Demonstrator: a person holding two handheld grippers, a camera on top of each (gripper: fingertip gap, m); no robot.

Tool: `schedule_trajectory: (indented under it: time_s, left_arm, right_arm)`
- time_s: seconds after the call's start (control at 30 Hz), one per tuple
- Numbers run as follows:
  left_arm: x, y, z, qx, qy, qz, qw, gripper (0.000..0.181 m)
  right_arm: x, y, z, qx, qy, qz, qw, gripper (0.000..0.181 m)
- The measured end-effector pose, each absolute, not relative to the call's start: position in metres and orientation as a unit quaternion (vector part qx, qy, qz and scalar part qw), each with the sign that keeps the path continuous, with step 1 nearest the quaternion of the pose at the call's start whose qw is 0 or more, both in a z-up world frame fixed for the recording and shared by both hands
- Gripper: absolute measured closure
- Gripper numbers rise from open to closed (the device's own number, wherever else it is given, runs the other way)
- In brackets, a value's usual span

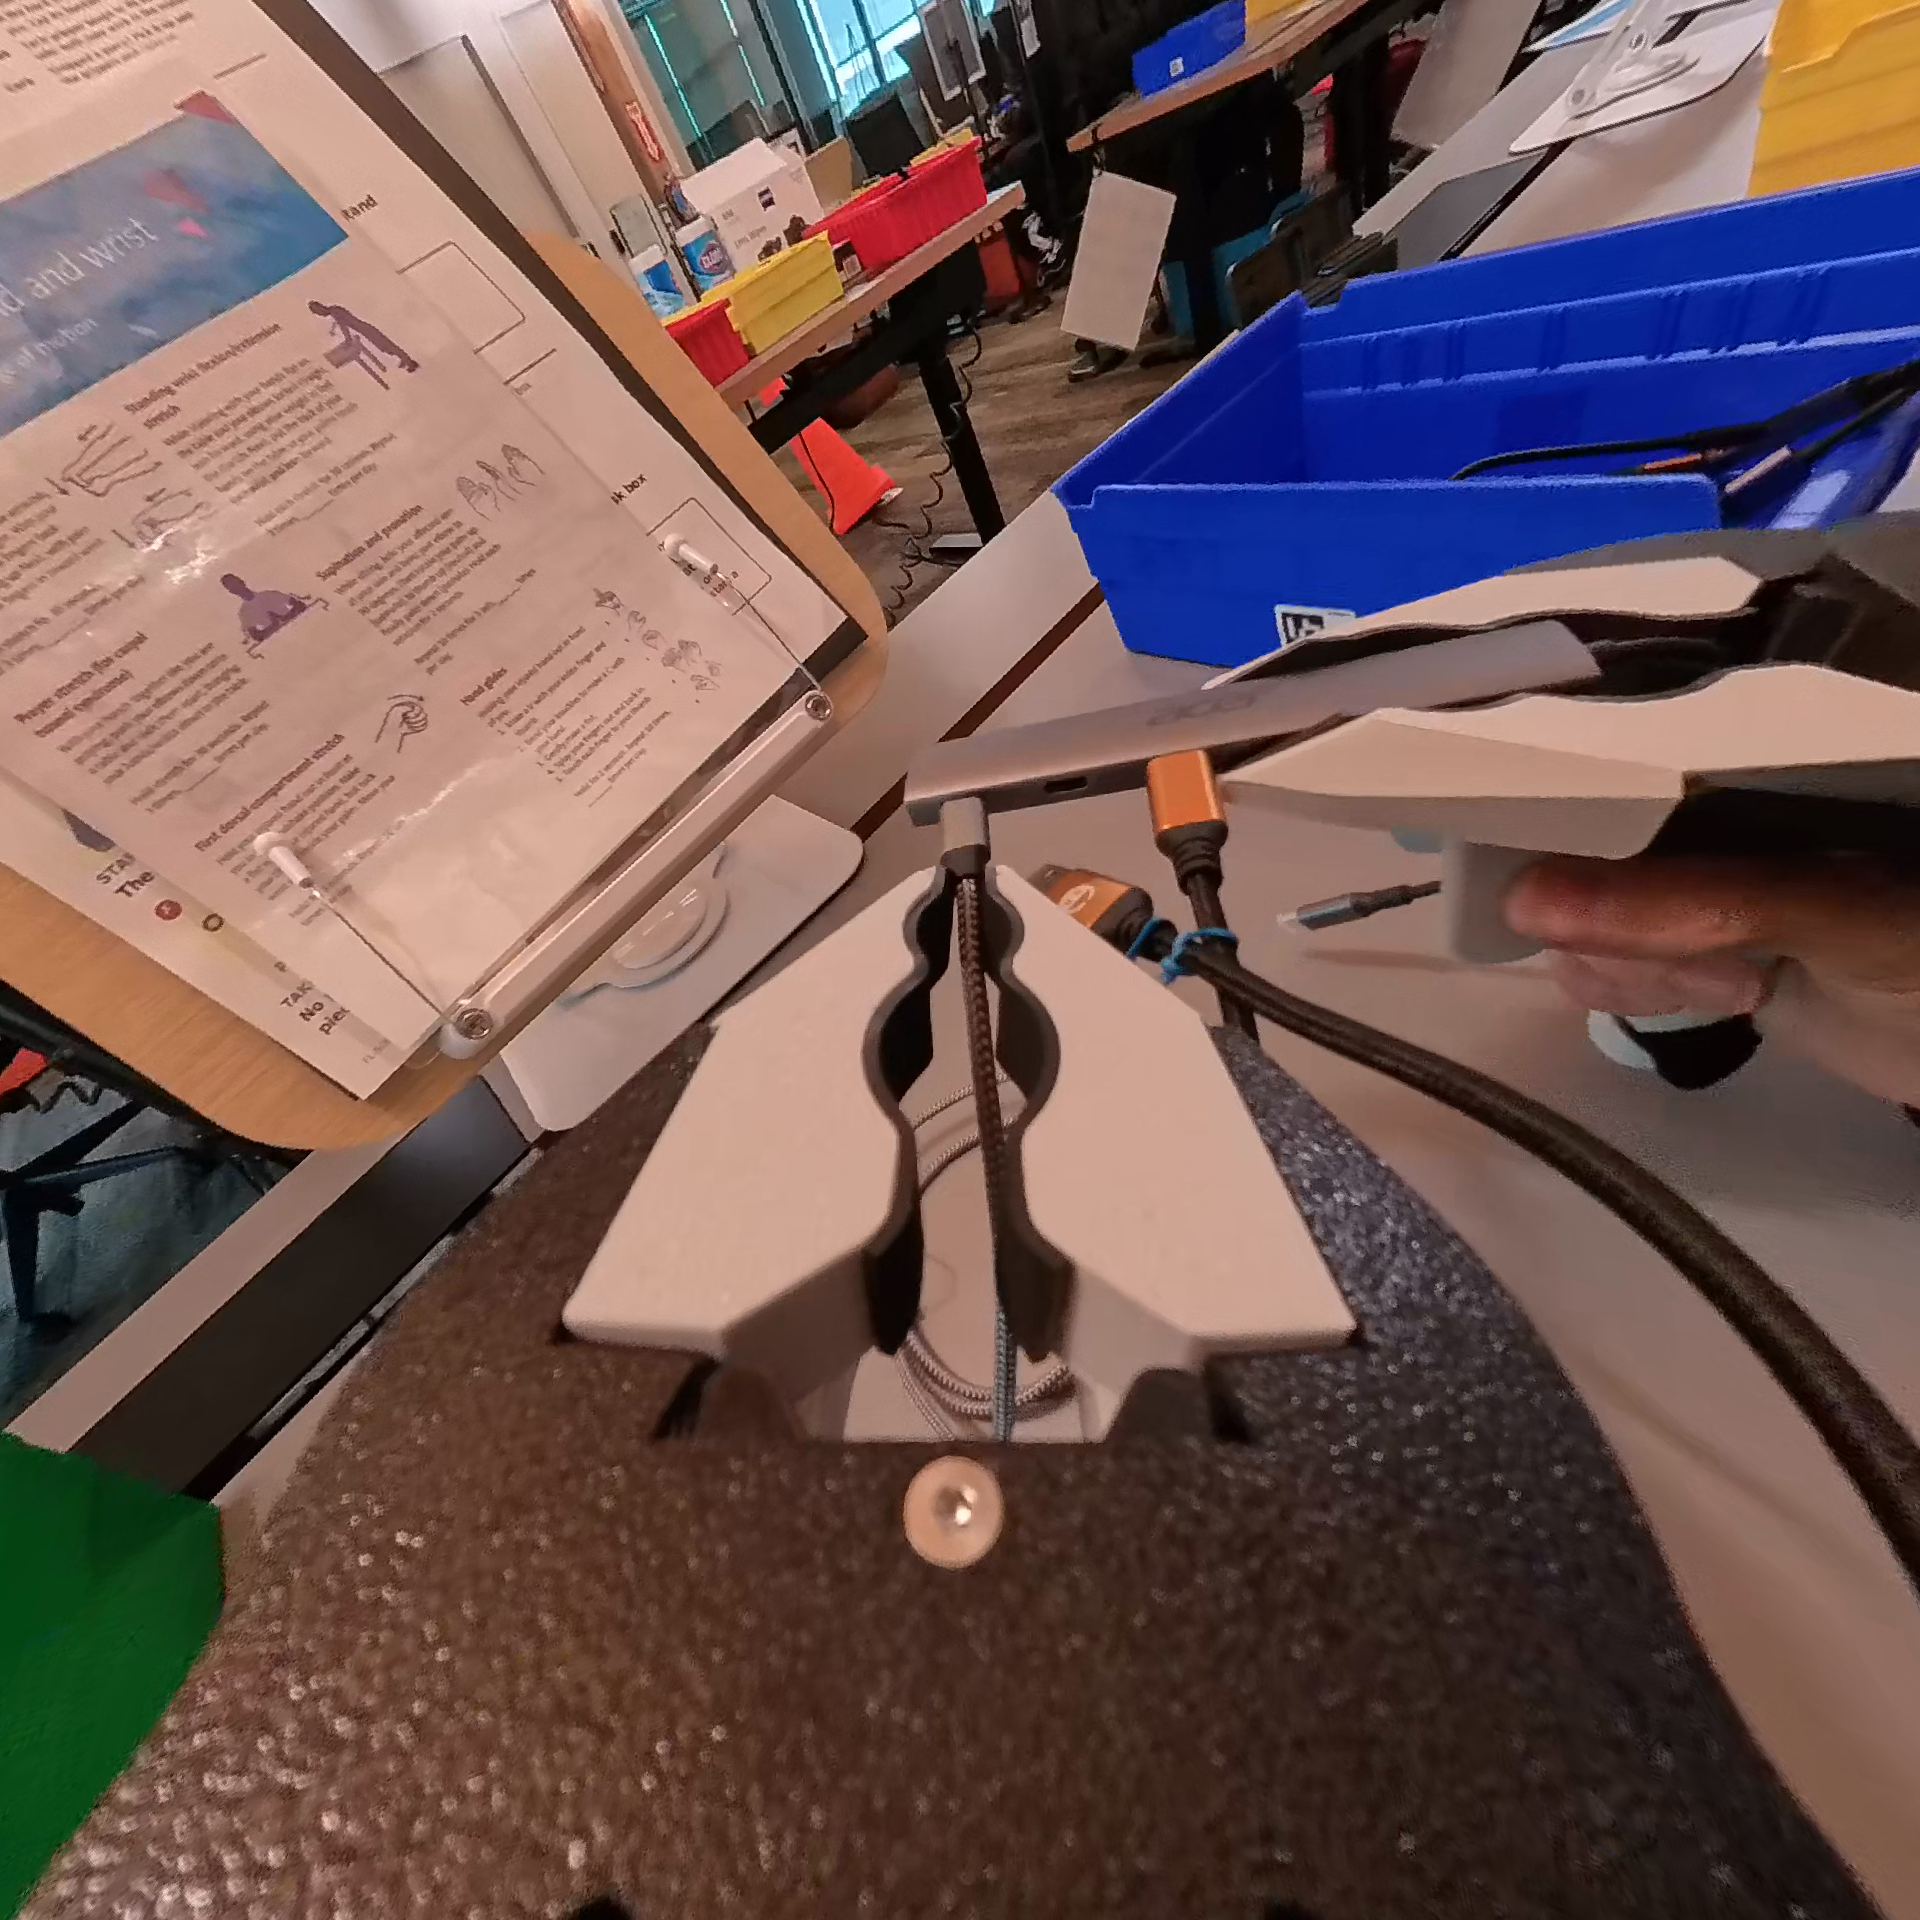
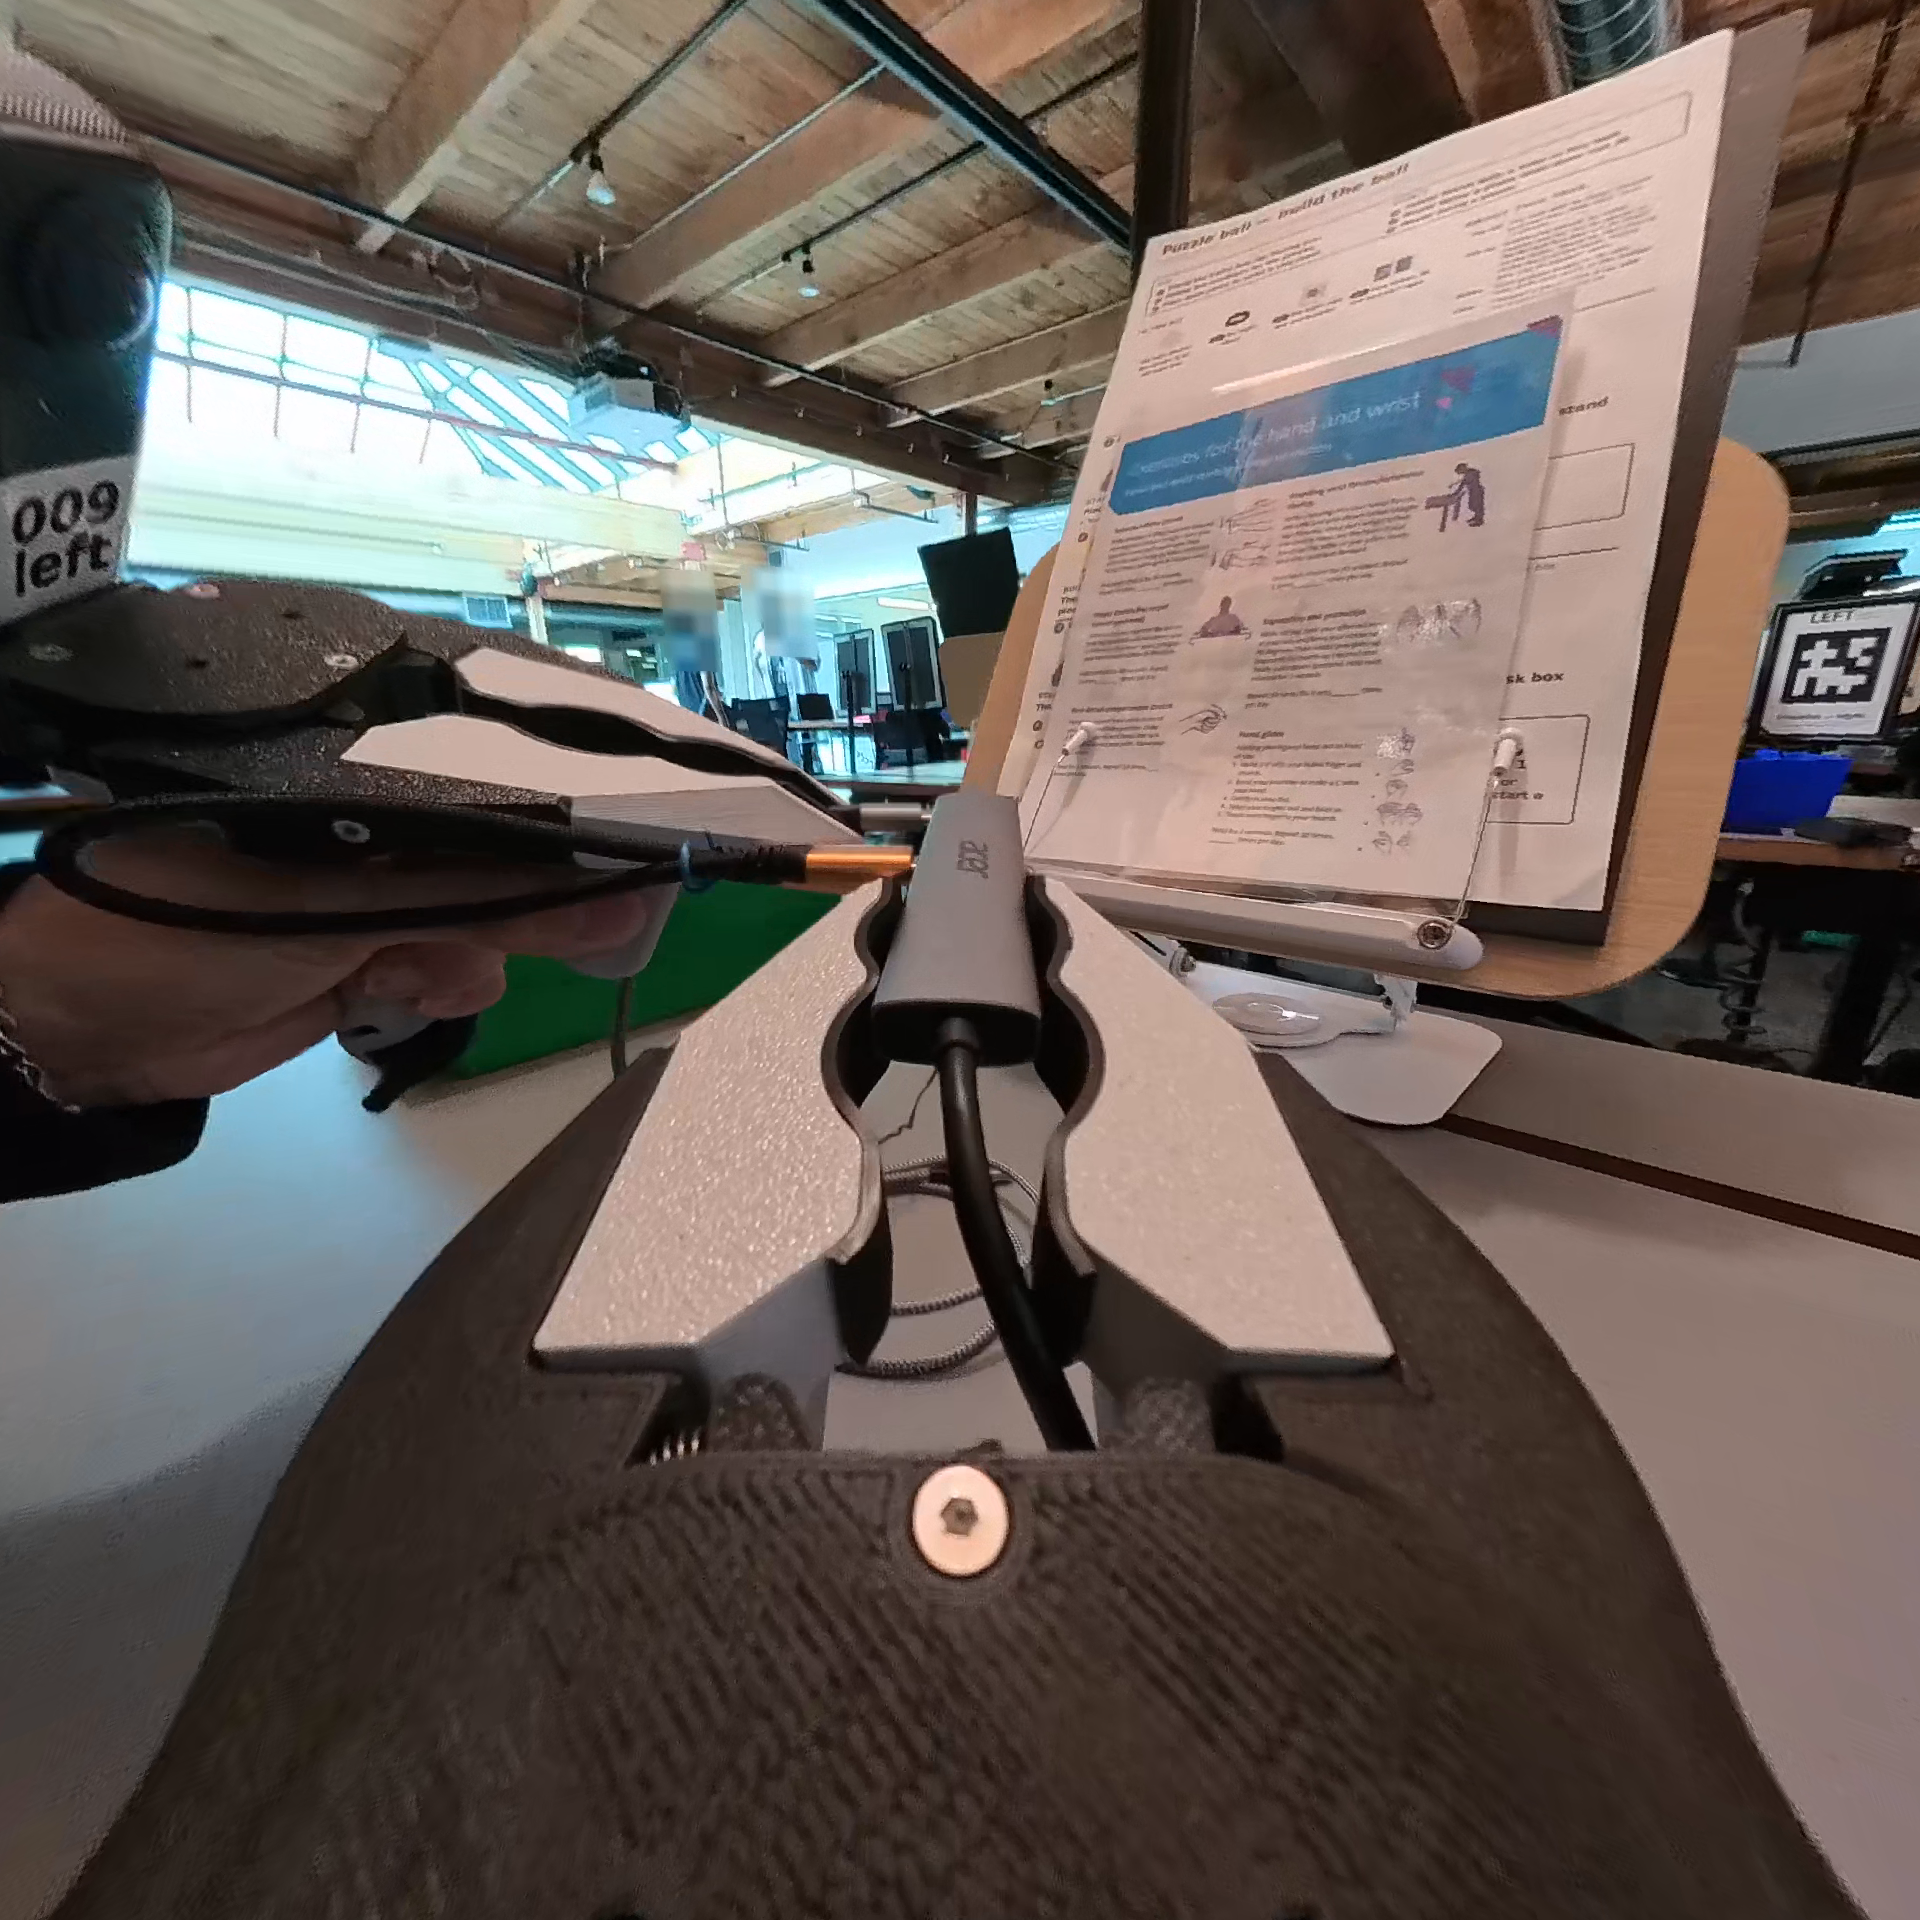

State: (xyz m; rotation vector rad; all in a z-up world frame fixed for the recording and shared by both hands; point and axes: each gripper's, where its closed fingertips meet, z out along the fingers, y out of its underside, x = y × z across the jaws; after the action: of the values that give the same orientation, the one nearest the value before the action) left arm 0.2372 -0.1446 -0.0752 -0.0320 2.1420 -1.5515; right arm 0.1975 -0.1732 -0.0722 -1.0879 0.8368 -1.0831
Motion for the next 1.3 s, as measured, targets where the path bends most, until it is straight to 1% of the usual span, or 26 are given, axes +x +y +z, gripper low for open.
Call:
schedule_trajectory:
  time_s: [0.23,0.37,0.63,0.67,0.7,0.77,0.8,0.83,0.93,1.0,1.07,1.13,1.2,1.3]
  left_arm:
    - [0.241,-0.141,-0.077,0.0,0.788,-0.561,0.252,0.179]
    - [0.24,-0.139,-0.08,0.018,0.801,-0.559,0.215,0.178]
    - [0.246,-0.137,-0.068,0.009,0.786,-0.584,0.202,0.179]
    - [0.242,-0.139,-0.059,0.014,0.774,-0.602,0.195,0.181]
    - [0.237,-0.144,-0.053,0.022,0.765,-0.617,0.182,0.181]
    - [0.235,-0.147,-0.051,0.053,0.774,-0.589,0.228,0.181]
    - [0.234,-0.145,-0.05,0.065,0.774,-0.579,0.248,0.181]
    - [0.234,-0.143,-0.045,0.063,0.764,-0.589,0.255,0.181]
    - [0.237,-0.129,-0.04,0.019,0.741,-0.624,0.25,0.18]
    - [0.232,-0.122,-0.043,-0.002,0.733,-0.644,0.219,0.169]
    - [0.221,-0.118,-0.044,-0.005,0.728,-0.658,0.19,0.156]
    - [0.214,-0.111,-0.048,-0.008,0.731,-0.659,0.178,0.149]
    - [0.211,-0.103,-0.056,-0.019,0.739,-0.653,0.164,0.14]
    - [0.213,-0.084,-0.074,-0.05,0.756,-0.637,0.139,0.13]
  right_arm:
    - [0.199,-0.167,-0.079,-0.499,0.371,-0.46,0.634,0.155]
    - [0.199,-0.166,-0.08,-0.507,0.366,-0.458,0.632,0.155]
    - [0.201,-0.154,-0.085,-0.514,0.363,-0.428,0.649,0.152]
    - [0.197,-0.141,-0.083,-0.525,0.334,-0.408,0.668,0.153]
    - [0.197,-0.129,-0.087,-0.541,0.326,-0.405,0.661,0.158]
    - [0.202,-0.138,-0.086,-0.529,0.336,-0.471,0.621,0.166]
    - [0.202,-0.145,-0.082,-0.523,0.339,-0.478,0.619,0.171]
    - [0.201,-0.151,-0.08,-0.523,0.338,-0.474,0.623,0.173]
    - [0.2,-0.173,-0.08,-0.514,0.358,-0.52,0.58,0.173]
    - [0.197,-0.175,-0.074,-0.507,0.356,-0.527,0.582,0.173]
    - [0.195,-0.18,-0.071,-0.502,0.353,-0.554,0.563,0.173]
    - [0.19,-0.19,-0.064,-0.496,0.338,-0.618,0.507,0.172]
    - [0.184,-0.197,-0.056,-0.505,0.303,-0.698,0.408,0.172]
    - [0.173,-0.193,-0.041,-0.507,0.236,-0.769,0.31,0.172]
